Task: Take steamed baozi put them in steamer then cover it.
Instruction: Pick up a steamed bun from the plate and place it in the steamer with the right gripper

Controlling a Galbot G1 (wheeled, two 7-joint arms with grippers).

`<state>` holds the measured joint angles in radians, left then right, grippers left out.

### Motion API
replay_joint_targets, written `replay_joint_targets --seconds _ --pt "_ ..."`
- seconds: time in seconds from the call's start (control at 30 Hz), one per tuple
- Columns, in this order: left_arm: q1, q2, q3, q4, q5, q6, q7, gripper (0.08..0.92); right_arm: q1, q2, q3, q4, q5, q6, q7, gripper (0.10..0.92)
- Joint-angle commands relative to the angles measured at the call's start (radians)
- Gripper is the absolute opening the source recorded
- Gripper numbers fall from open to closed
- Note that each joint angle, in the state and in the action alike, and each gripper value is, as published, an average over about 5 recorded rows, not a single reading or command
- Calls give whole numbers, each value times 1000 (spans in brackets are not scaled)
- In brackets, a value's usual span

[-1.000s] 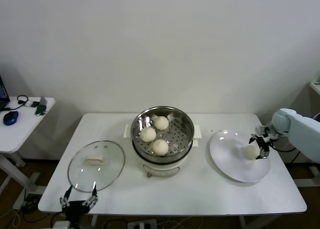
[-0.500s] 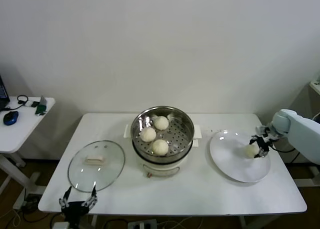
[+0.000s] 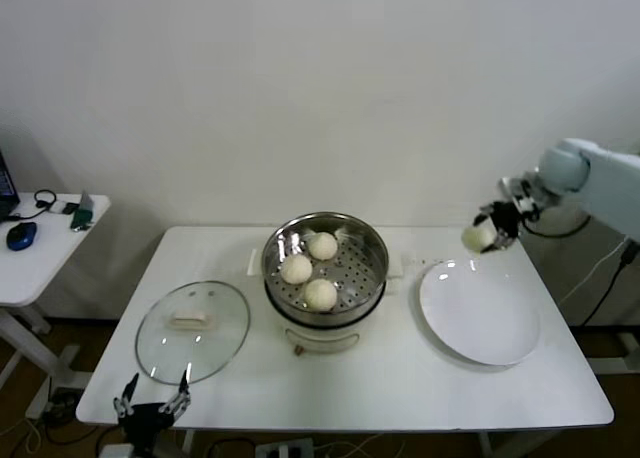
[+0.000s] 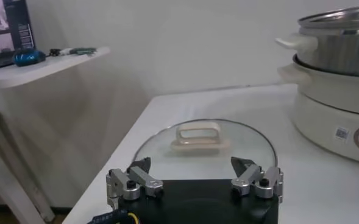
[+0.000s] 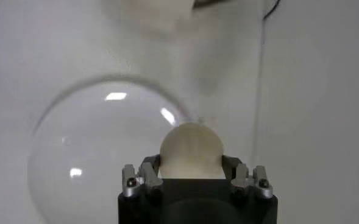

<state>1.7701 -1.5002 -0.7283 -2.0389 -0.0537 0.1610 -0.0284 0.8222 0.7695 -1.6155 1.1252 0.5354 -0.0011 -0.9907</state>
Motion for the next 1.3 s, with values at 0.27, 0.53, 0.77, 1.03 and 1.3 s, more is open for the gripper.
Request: replay_joint_targets --seconds 0.27,0.53,0.77,1.03,1.3 --pt "-5 -3 3 -18 -1 13 4 823 151 237 -37 352 260 -238 164 670" --pt "-11 -10 -5 -45 -4 30 6 823 -28 343 -20 239 138 -248 208 670" --pt "-12 -9 -13 -53 -5 32 10 823 -96 374 -30 195 70 -246 210 677" --pt "-14 -10 -14 -59 -5 32 11 823 -131 374 -43 185 33 -245 214 679" --pt "-19 -10 -11 -55 -7 32 11 823 -141 377 -52 173 18 -247 215 682"
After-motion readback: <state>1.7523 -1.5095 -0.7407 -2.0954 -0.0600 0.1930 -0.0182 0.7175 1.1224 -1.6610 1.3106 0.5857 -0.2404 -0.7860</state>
